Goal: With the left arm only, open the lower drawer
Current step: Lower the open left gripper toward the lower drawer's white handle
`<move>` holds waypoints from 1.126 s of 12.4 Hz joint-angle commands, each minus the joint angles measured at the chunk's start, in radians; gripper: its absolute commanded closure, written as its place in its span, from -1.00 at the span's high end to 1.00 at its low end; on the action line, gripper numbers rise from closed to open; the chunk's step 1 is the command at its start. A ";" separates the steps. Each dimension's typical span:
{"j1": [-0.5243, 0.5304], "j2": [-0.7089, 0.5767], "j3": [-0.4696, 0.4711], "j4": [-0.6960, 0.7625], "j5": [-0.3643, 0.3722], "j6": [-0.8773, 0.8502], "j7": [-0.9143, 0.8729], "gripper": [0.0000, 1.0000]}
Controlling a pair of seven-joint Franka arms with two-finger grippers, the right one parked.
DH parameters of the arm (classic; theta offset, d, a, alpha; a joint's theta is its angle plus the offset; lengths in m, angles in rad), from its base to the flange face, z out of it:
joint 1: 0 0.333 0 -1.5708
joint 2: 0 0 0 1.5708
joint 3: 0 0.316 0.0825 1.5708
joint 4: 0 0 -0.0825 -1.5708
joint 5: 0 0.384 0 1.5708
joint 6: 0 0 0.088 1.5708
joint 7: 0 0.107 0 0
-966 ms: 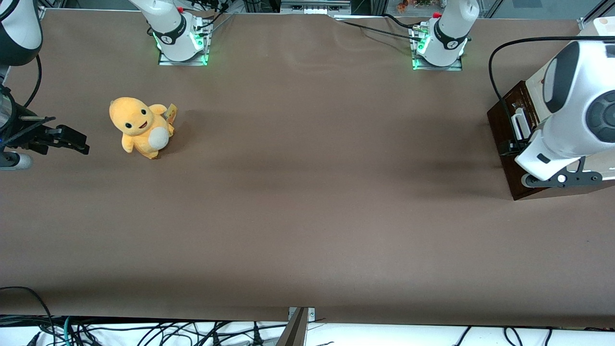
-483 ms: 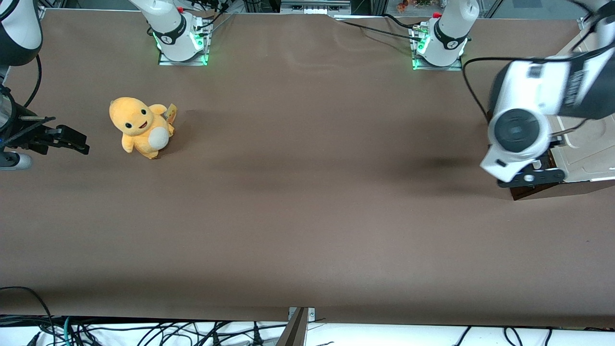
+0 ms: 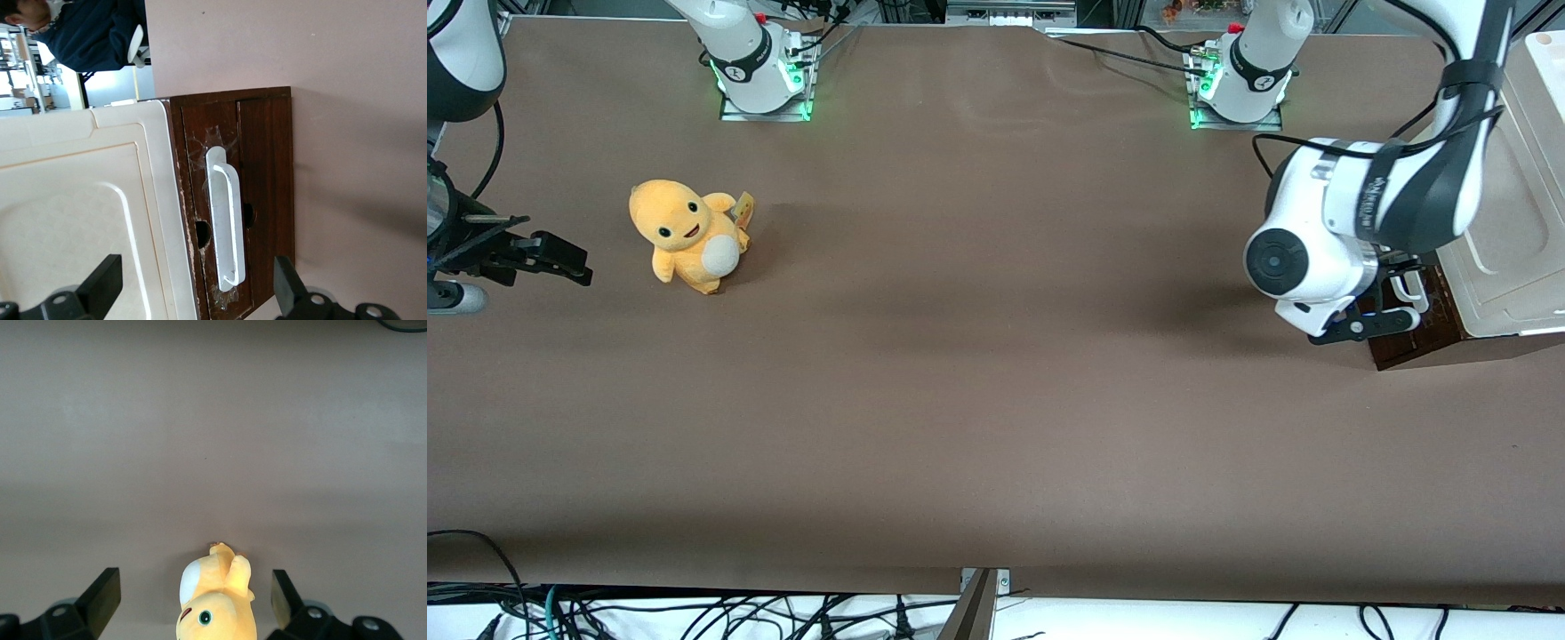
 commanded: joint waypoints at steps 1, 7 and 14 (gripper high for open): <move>-0.002 -0.011 -0.035 -0.097 0.104 0.004 -0.100 1.00; -0.002 0.026 -0.050 -0.212 0.193 0.003 -0.298 1.00; 0.010 0.103 -0.050 -0.229 0.265 0.001 -0.415 1.00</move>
